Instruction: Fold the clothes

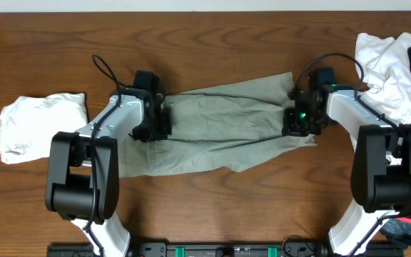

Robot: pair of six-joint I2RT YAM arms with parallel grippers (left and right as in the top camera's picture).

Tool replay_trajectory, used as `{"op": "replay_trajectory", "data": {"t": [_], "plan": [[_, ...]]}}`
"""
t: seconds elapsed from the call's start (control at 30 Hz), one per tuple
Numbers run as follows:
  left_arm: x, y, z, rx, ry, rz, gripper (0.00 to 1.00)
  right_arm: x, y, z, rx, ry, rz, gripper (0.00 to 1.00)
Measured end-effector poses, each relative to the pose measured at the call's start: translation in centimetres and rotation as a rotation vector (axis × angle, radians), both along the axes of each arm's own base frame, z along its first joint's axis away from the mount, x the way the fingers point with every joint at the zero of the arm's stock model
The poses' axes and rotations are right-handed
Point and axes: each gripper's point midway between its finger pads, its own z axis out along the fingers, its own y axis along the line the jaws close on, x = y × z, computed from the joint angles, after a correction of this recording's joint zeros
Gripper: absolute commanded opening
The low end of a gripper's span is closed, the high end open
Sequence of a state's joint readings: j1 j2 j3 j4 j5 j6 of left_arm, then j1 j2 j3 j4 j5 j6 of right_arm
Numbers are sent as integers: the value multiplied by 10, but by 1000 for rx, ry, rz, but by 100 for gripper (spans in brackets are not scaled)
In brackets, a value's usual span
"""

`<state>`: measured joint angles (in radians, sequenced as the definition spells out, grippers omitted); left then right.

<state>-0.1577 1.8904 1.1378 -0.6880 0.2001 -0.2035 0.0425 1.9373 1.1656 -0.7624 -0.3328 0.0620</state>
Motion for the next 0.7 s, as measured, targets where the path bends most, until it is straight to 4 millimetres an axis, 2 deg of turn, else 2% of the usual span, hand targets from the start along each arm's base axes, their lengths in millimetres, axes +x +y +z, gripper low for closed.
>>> {"op": "replay_trajectory", "data": {"t": [0.07, 0.1, 0.17, 0.3, 0.37, 0.43, 0.7], "plan": [[0, 0, 0, 0, 0, -2, 22, 0, -5, 4, -28, -7, -4, 52], [0, 0, 0, 2, 0, -2, 22, 3, -9, 8, -52, -26, -4, 56], [0, 1, 0, 4, -1, -1, 22, 14, -13, 23, -80, -87, -7, 57], [0, 2, 0, 5, -2, 2, 22, 50, -17, 71, -102, -270, -14, 57], [1, 3, 0, 6, -2, 3, 22, 61, -18, 90, -107, -331, -19, 58], [1, 3, 0, 6, -2, 3, 22, 64, -18, 96, -110, -346, -21, 58], [1, 3, 0, 7, -3, 3, 22, 52, -16, 90, -108, -303, 24, 62]]}}
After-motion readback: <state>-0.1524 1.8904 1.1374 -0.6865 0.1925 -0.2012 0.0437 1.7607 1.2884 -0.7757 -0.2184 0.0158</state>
